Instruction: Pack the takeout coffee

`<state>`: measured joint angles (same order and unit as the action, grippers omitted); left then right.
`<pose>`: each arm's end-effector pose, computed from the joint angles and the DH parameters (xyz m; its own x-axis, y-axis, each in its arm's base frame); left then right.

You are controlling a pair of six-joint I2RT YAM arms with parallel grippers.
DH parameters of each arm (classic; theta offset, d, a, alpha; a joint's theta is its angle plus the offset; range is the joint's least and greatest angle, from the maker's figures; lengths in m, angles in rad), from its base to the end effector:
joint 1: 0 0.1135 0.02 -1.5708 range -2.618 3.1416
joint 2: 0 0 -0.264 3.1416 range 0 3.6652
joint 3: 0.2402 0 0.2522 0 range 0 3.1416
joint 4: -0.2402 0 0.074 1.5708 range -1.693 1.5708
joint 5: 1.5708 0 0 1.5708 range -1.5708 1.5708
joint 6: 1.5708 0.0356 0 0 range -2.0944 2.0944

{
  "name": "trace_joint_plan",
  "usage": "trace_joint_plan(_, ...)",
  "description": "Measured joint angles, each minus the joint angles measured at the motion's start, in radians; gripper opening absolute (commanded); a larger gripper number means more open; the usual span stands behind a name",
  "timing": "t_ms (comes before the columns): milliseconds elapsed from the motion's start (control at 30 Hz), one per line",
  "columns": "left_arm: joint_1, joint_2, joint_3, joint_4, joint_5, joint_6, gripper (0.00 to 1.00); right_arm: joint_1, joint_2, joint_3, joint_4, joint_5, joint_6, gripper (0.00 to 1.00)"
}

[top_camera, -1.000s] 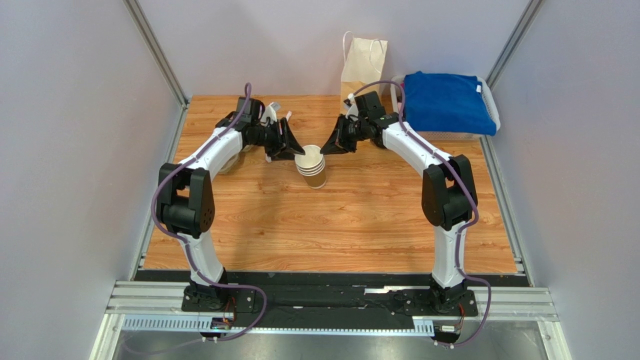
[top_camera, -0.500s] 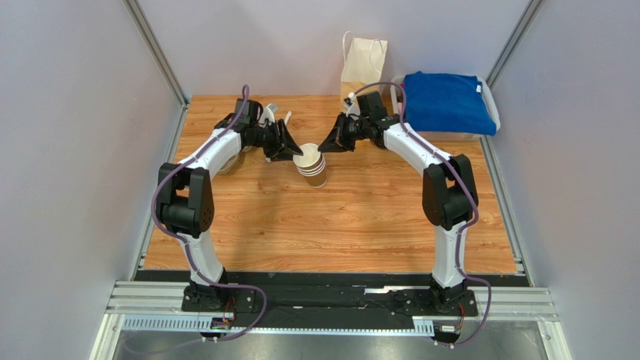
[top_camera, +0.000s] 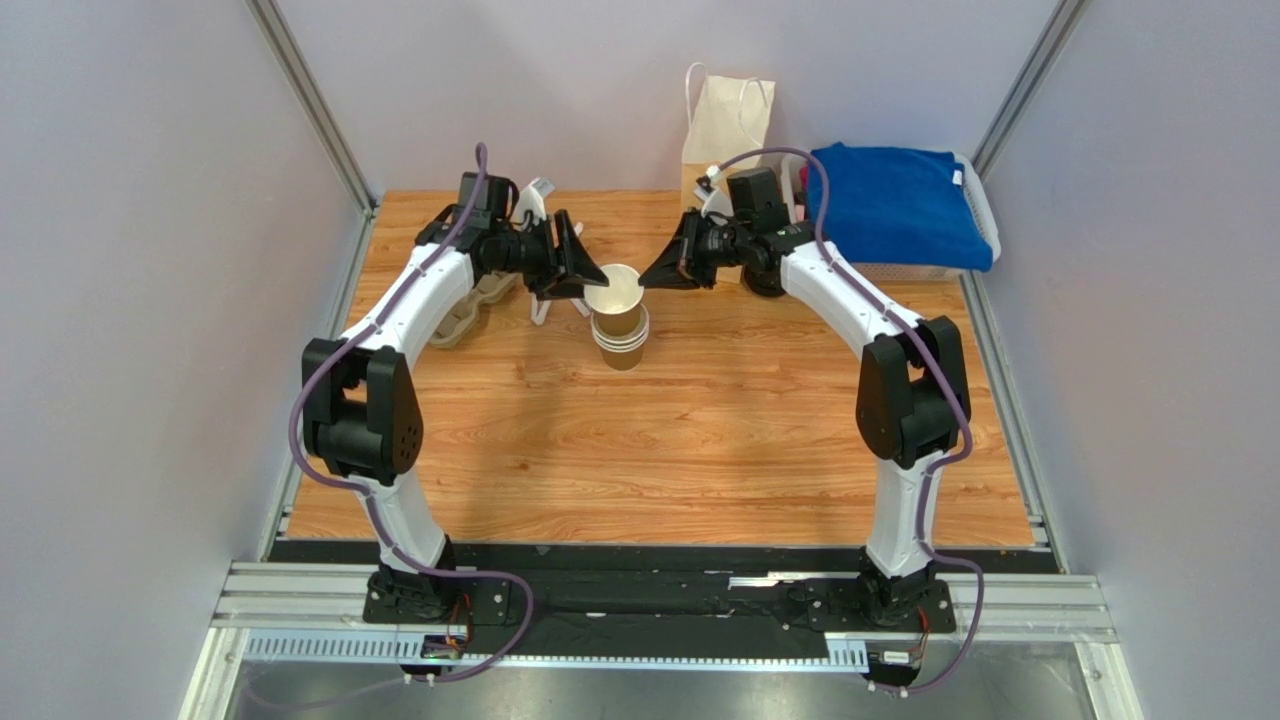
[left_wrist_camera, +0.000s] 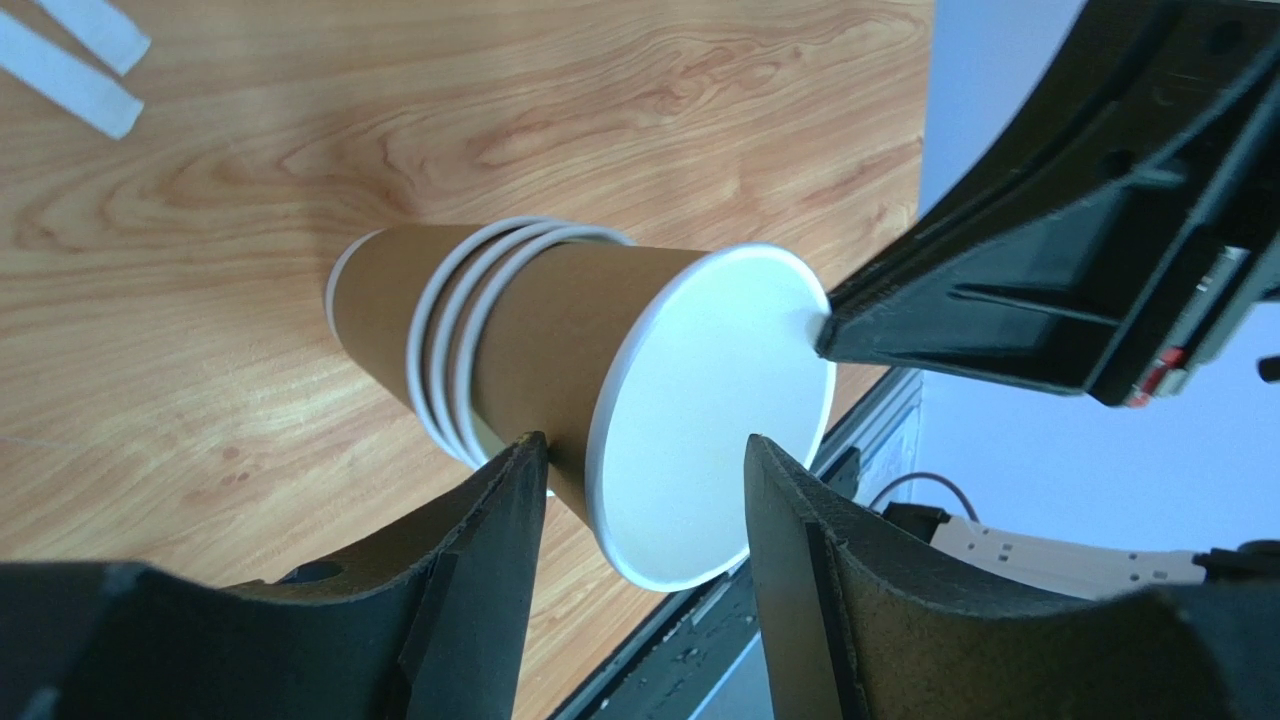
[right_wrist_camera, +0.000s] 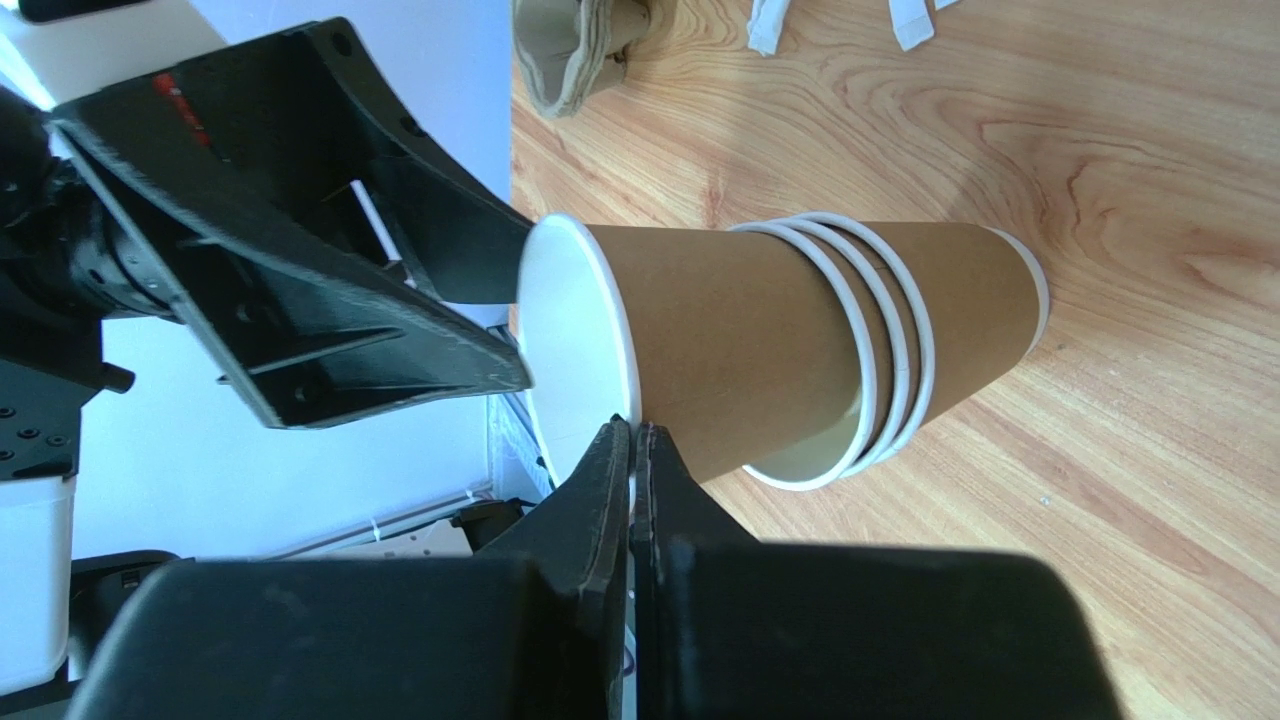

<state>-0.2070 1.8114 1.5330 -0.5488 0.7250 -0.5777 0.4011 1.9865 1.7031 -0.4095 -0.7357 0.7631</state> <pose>0.3896 -0.1059 0.2862 -0.9274 -0.2229 -0.3005 0.1035 0.6190 -0.7786 0.4103 0.2000 0.2800 -0.9536 0.1522 -0.2598 -0.1463 0.5199 0.8416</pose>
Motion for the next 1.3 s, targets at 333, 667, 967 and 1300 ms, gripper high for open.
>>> trace_joint_plan(333,0.007,-0.093,0.08,-0.028,-0.04,0.048,0.71,-0.036,-0.062,0.026,0.002,-0.04,0.0,0.0)
trace_joint_plan(667,-0.032,-0.168,0.079,-0.13,-0.265,0.24,0.81,-0.174,-0.268,-0.021,0.003,-0.094,-0.005,0.0)
trace_joint_plan(967,-0.176,-0.079,0.078,-0.185,-0.451,0.337,0.74,-0.241,-0.439,-0.196,-0.108,-0.111,-0.101,0.0)
trace_joint_plan(1300,-0.2,0.058,0.078,-0.211,-0.56,0.359,0.52,-0.311,-0.557,-0.307,-0.274,-0.082,-0.255,0.0)
